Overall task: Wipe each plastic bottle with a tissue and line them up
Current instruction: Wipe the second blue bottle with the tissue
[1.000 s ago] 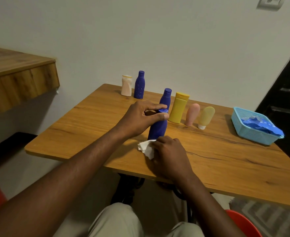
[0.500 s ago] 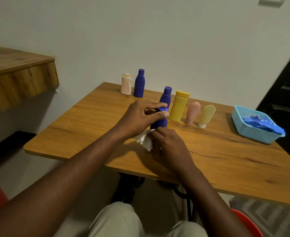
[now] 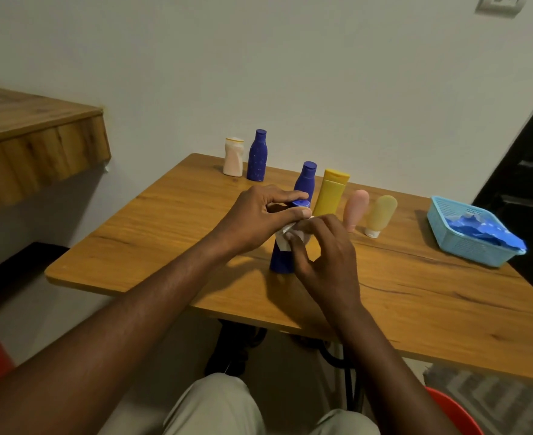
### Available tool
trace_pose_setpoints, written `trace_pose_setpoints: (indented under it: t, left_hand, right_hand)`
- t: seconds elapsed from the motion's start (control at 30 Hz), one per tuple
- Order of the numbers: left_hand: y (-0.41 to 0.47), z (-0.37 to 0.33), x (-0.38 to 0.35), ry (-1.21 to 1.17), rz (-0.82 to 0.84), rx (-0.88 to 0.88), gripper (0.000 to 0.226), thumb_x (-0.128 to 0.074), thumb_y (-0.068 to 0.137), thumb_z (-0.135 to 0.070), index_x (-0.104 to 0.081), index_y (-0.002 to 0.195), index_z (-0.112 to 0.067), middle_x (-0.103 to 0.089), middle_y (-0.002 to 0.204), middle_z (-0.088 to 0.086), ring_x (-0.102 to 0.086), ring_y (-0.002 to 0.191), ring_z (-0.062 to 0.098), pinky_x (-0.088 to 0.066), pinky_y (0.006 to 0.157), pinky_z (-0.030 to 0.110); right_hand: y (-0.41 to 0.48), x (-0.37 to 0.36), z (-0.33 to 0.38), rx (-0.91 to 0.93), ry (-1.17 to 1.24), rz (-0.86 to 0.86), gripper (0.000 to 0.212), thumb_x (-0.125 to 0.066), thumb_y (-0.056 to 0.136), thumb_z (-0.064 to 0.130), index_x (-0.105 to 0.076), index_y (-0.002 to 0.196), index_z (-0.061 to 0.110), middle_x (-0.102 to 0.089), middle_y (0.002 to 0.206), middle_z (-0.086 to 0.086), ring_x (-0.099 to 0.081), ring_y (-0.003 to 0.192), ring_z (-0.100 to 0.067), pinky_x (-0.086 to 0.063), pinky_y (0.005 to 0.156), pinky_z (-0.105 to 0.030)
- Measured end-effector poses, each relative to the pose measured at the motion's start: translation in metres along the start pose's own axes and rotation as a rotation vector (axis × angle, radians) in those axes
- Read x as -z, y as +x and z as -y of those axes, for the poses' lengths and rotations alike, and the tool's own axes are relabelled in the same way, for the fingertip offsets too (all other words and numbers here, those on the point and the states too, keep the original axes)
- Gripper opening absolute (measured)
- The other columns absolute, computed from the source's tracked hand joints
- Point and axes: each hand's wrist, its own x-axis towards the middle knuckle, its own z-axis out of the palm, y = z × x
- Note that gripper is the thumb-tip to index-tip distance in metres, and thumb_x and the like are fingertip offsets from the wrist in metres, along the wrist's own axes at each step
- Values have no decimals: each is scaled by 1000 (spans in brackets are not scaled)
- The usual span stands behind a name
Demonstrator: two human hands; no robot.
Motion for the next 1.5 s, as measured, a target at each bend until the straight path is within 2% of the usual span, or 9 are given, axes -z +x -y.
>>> trace_pose_setpoints:
  t: [0.17,0.27,0.5,0.7,0.83,1.0,1.13,1.33,1.5]
  left_hand:
    - [0,-1,1,8,24,12,41,-75,92,-32,-70,131,-21,-70,127,-7,-65,117,6,-55,103,42]
    - [-2,-3,-1,24,27,5,42,-75,91,-35,-71,130,-22,-69,124,-9,-64,117,6,-54,103,39]
    - [2,-3,2,47,37,-6,40,-76,91,-28,-71,130,-23,-70,124,-8,-64,118,8,-54,104,35]
    - [2,1,4,21,35,-26,39,-72,94,-16,-69,133,-21,-70,127,-7,-65,118,8,-57,99,30]
    - [0,2,3,40,-1,-44,41,-74,92,-18,-69,133,-23,-71,126,-8,-68,112,7,-57,92,21]
    - [2,0,4,82,-25,-52,43,-76,91,-13,-67,131,-21,-73,113,-12,-69,104,0,-55,89,15]
    - [0,-4,5,65,-13,-53,38,-76,90,-10,-67,124,-24,-70,107,-20,-67,102,-9,-51,83,7]
    - [0,-6,3,100,9,-61,40,-78,87,-10,-68,125,-17,-71,99,-14,-67,94,-8,-51,78,8]
    - [4,-6,3,100,-12,-26,43,-81,85,-12,-64,125,-17,-72,102,-9,-69,97,-3,-57,82,13]
  right_hand:
    - [-1,1,-8,-159,207,-53,14,-59,99,18,-60,112,13,-64,110,1,-61,101,-11,-55,83,-34]
    - [3,-1,-3,-197,245,-51,30,-51,103,20,-57,131,13,-64,123,4,-61,109,-8,-56,87,-29]
    - [11,2,16,-345,397,-228,33,-60,98,6,-65,130,12,-71,121,2,-65,113,-7,-56,91,-24]
    - [6,5,43,-430,510,-228,46,-52,101,3,-51,145,13,-59,143,1,-53,131,-5,-49,100,-17]
    - [-4,5,40,-277,260,-62,50,-42,102,22,-42,152,19,-52,149,-2,-50,134,-11,-48,107,-40]
    - [23,21,33,-134,63,120,47,-37,100,28,-44,146,20,-63,131,-4,-55,119,-14,-43,105,-60]
    - [30,25,34,-61,-19,218,46,-51,95,14,-48,140,17,-66,126,-7,-61,115,-21,-41,112,-54]
    - [30,41,27,77,-128,126,36,-69,89,-2,-62,123,10,-74,104,-10,-71,84,-22,-58,69,-30]
    - [53,42,40,-87,-139,253,50,-67,91,3,-49,137,15,-71,117,-8,-68,102,-24,-56,85,-34]
